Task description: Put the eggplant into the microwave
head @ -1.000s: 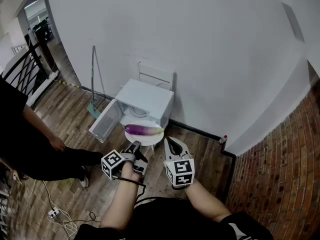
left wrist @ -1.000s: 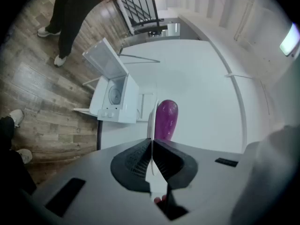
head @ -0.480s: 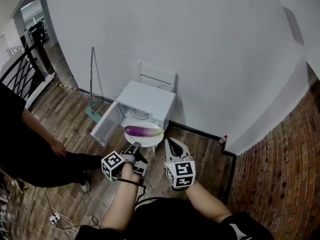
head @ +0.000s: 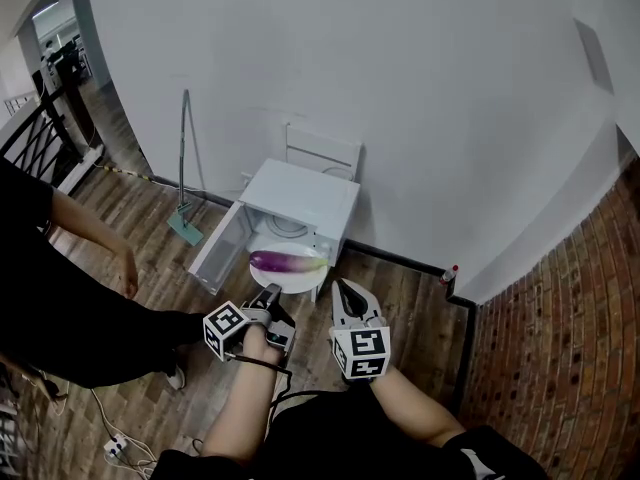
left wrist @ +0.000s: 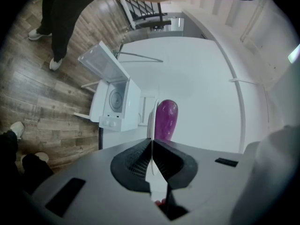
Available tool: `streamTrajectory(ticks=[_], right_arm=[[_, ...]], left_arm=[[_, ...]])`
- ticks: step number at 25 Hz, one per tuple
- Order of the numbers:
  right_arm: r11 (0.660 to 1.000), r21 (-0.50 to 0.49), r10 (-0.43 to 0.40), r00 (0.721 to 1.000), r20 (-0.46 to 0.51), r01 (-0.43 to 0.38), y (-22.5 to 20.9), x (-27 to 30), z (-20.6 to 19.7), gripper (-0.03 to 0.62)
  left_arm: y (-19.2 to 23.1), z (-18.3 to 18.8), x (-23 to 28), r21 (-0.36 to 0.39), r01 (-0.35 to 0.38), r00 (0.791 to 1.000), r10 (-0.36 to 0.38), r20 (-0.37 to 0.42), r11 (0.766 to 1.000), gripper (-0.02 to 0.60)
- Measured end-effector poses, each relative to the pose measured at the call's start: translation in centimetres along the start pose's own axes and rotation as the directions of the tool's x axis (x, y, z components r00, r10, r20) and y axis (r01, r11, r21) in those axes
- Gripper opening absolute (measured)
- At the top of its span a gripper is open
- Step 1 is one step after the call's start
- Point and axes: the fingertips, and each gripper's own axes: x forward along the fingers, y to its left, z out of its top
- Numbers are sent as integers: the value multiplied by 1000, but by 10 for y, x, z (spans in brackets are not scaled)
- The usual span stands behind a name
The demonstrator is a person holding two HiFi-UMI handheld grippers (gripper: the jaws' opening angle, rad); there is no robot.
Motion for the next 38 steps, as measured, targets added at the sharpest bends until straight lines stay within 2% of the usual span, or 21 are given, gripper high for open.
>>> streamTrajectory(ticks=[6, 13, 21, 29, 31, 35, 38], right_arm=[[1000, 14, 13, 1000, -18, -13, -4, 30, -7, 14], [999, 26, 44, 999, -9, -43, -34, 94, -7, 14], [993, 43, 113, 993, -28, -112, -79, 174, 2, 12], [980, 38, 198, 977, -80, -196, -104, 239, -10, 14], [973, 33, 230, 969, -92, -228, -106, 254, -12, 13], [956, 35, 295, 949, -111, -293, -107, 281, -16, 13], [939, 32, 345, 930, -126, -343, -103, 297, -25, 13]], left_arm=[[7, 11, 20, -5, -5, 1000, 5, -15, 1000, 12], [10, 29, 77, 2, -20, 1000, 20, 0, 1000, 11], [-1, 38, 157, -21, 35, 999, -35, 9, 999, 12], [14, 67, 202, -40, 28, 996, -25, 84, 999, 11], [15, 74, 209, -58, 39, 994, -32, 108, 998, 11], [31, 93, 216, -42, 19, 988, -12, 156, 999, 12], [35, 104, 222, -58, 36, 981, -25, 194, 998, 12]])
